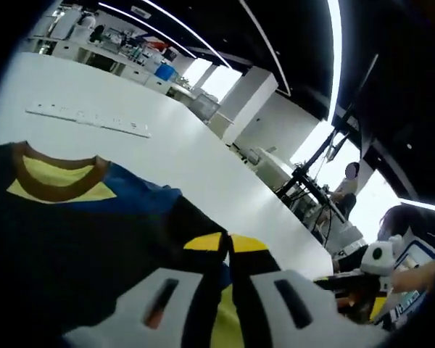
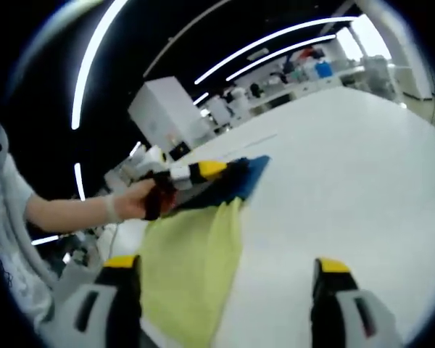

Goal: Fold the garment on the visible template until the final outline fits inside the template.

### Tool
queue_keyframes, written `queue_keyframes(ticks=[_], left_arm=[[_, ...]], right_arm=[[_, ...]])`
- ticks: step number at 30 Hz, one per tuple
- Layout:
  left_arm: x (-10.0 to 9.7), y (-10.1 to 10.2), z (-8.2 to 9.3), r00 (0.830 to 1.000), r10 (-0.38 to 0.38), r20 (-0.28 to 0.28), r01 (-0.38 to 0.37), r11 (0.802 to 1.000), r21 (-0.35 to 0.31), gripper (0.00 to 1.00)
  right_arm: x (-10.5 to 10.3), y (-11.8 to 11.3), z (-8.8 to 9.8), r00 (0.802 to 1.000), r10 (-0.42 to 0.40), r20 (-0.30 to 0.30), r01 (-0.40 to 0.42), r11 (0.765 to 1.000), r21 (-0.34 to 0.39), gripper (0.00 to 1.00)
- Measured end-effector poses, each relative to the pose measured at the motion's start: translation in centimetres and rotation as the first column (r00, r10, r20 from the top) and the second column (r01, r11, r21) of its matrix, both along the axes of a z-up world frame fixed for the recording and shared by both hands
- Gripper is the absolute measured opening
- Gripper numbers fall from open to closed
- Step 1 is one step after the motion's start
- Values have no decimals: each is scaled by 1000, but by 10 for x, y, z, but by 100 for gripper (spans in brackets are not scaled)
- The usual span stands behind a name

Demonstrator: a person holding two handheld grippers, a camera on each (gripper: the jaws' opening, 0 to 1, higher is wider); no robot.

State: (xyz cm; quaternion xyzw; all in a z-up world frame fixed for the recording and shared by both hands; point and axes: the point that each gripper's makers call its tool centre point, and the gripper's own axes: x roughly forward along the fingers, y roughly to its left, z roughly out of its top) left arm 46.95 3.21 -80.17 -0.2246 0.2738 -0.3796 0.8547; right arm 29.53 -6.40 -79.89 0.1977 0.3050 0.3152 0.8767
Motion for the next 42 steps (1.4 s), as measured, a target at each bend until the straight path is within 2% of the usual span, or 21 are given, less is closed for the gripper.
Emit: queue_keyframes(ticks=[2, 10, 15, 17, 21, 25, 28, 31, 34, 37, 42], left_arm=[[-3, -2, -3, 1000, -18, 2, 18, 1000, 23, 0], [-6, -4, -6, 999, -33, -1, 33, 999, 31, 0], [-12, -10, 2, 997, -68, 47, 66, 997, 27, 2], [-11, -10, 1, 995, -78, 62, 75, 996, 43, 10], [-12, -5, -1, 993, -83, 87, 75, 993, 87, 37], [-16, -4, 0, 985, -134, 105, 123, 987, 105, 52], [-22, 0, 0, 975, -175, 137, 154, 977, 146, 67], [-25, 4, -2, 973, -194, 126, 173, 972, 161, 79], [-25, 9, -2, 975, -186, 120, 164, 971, 173, 95], [-27, 14, 0, 974, -187, 128, 162, 970, 179, 99], [-31, 21, 7, 968, -210, 140, 179, 963, 203, 99]], right_arm=[[1, -1, 1, 1000, -5, 3, 5, 1000, 3, 99], [1, 0, 0, 1000, -5, -3, 5, 1000, 4, 98], [3, 4, 4, 1000, -1, 3, 1, 1000, 9, 98], [3, 7, 6, 1000, 3, 8, -3, 1000, 6, 98], [4, 8, 8, 1000, 4, 8, -4, 1000, 8, 98], [3, 8, 7, 1000, 8, 6, -8, 1000, 4, 98], [3, 6, 8, 1000, 7, 10, -7, 1000, 4, 98], [3, 7, 10, 1000, 8, 12, -8, 1000, 9, 98], [4, 6, 10, 1000, 12, 16, -12, 1000, 1, 98], [5, 7, 12, 1000, 17, 22, -17, 1000, -3, 99], [7, 14, 18, 999, 35, 31, -34, 999, -12, 98]])
